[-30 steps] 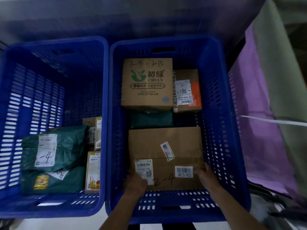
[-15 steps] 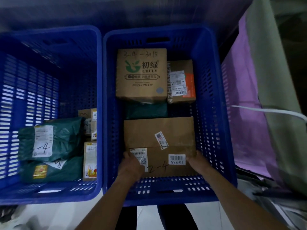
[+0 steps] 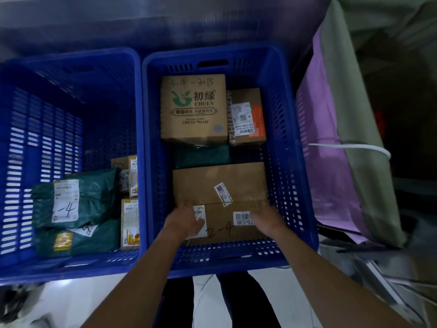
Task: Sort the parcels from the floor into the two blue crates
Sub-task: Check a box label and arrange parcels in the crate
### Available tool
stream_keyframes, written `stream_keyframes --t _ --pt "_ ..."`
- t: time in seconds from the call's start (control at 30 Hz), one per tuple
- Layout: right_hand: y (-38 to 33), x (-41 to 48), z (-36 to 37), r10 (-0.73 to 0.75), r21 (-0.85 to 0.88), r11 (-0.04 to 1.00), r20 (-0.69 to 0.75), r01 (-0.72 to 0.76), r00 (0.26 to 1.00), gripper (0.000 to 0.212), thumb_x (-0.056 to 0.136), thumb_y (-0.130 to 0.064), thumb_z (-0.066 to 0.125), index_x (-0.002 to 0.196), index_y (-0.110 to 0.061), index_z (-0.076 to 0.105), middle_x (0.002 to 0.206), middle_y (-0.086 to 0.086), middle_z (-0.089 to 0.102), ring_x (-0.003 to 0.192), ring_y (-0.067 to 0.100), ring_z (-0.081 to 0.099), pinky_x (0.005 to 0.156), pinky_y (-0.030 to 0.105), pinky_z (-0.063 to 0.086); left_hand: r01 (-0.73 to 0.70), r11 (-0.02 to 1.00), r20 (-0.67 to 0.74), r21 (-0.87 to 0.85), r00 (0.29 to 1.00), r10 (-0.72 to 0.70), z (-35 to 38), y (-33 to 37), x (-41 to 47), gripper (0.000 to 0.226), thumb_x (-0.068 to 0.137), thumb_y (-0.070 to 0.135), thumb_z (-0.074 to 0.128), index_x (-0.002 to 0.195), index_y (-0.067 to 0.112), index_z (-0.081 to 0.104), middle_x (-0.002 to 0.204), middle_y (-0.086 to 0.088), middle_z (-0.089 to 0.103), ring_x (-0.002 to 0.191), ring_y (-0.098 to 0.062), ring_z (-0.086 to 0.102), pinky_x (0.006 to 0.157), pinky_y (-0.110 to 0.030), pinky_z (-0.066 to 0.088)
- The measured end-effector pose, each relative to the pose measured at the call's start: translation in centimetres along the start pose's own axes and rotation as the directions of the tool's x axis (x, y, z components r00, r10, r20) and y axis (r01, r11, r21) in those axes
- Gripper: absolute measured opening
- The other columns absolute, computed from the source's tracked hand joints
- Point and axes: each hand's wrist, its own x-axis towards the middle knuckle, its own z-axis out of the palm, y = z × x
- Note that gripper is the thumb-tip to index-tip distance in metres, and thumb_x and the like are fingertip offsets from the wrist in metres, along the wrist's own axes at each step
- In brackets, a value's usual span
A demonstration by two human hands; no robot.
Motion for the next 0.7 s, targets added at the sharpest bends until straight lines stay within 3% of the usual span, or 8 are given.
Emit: stream_keyframes --t 0.13,0.27,0.33,0.4,0.5,0.57,0.63,0.7 --pt "1.2 -0.4 -0.5 0.015 -0.039 0.999 0.026 -0.014 1.000 0.040 0.079 -0.046 0.042 0.112 -0.026 0.055 0.111 0.011 0.064 0.096 0.028 0.063 0.076 0.034 0.050 0.008 1.000 0.020 0.002 1.000 -0.008 -1.6 0.6 -2.2 0.068 0.094 0.051 0.055 0.147 0.014 0.035 0.146 -0.008 0.041 0.125 -0.026 0.050 0.102 -0.040 0.046" --pt "-0.6 -5.1 -2.4 -0.029 -0.175 0.984 0.039 0.036 0.999 0.036 0.084 -0.047 0.043 0.111 -0.024 0.051 0.118 0.015 0.062 0.099 0.032 0.062 0.075 0.034 0.048 -0.003 0.999 0.015 0.032 1.000 0.003 -4.4 1.6 -5.8 0.070 0.093 0.050 0.057 0.145 0.009 0.036 0.145 -0.014 0.040 0.125 -0.033 0.050 0.101 -0.044 0.046" --pt "-2.0 -7.6 -3.2 -0.064 -0.223 0.972 0.033 0.070 0.997 0.039 0.092 -0.039 0.046 0.125 -0.020 0.053 0.122 0.012 0.058 0.102 0.029 0.059 0.082 0.036 0.050 -0.009 1.000 -0.012 0.027 1.000 0.009 -5.9 2.0 -7.9 0.068 0.093 0.049 0.057 0.145 0.009 0.037 0.143 -0.014 0.042 0.124 -0.034 0.051 0.101 -0.046 0.045" --pt "-3.7 -9.4 -3.9 -0.110 -0.261 0.959 0.030 0.114 0.993 0.032 0.096 -0.026 0.046 0.121 -0.010 0.059 0.120 0.013 0.061 0.096 0.025 0.058 0.085 0.037 0.051 -0.016 1.000 -0.044 0.010 0.999 0.016 -7.2 2.5 -9.7 0.066 0.094 0.047 0.055 0.145 0.010 0.036 0.142 -0.015 0.043 0.123 -0.035 0.051 0.101 -0.047 0.045" --pt "-6.7 -11.6 -4.7 -0.145 -0.369 0.920 -0.006 0.132 0.989 0.036 0.100 -0.021 0.048 0.127 0.001 0.058 0.126 0.018 0.060 0.114 0.035 0.058 0.089 0.037 0.047 -0.052 0.998 -0.085 -0.046 0.995 0.048 -9.4 3.1 -12.5 0.054 0.097 0.042 0.052 0.140 0.010 0.040 0.137 -0.016 0.046 0.118 -0.035 0.052 0.095 -0.044 0.045" --pt "-8.8 -12.8 -5.1 -0.204 -0.447 0.874 0.019 0.191 0.979 0.029 0.102 -0.021 0.047 0.119 -0.001 0.061 0.117 0.016 0.062 0.111 0.033 0.059 0.089 0.035 0.047 -0.074 0.995 -0.152 -0.073 0.986 0.062 -11.0 3.1 -14.4 0.056 0.097 0.041 0.053 0.143 0.011 0.039 0.138 -0.015 0.047 0.120 -0.035 0.052 0.097 -0.044 0.044" --pt "-11.5 -14.0 -5.2 -0.300 -0.491 0.819 0.077 0.298 0.951 0.023 0.104 -0.019 0.044 0.093 -0.009 0.060 0.093 0.006 0.058 0.099 0.026 0.058 0.090 0.036 0.050 -0.072 0.993 -0.214 -0.094 0.976 0.050 -12.4 2.2 -16.1 0.066 0.096 0.044 0.055 0.149 0.012 0.033 0.144 -0.015 0.044 0.126 -0.035 0.051 0.102 -0.045 0.045" --pt "-14.4 -15.4 -5.0 -0.378 -0.520 0.773 0.085 0.364 0.922 0.017 0.102 -0.020 0.045 0.101 -0.009 0.057 0.098 0.006 0.055 0.093 0.024 0.056 0.079 0.038 0.050 -0.060 0.989 -0.262 -0.137 0.965 0.022 -13.5 0.8 -17.7 0.071 0.096 0.046 0.055 0.153 0.013 0.027 0.149 -0.014 0.041 0.130 -0.034 0.048 0.104 -0.045 0.044"
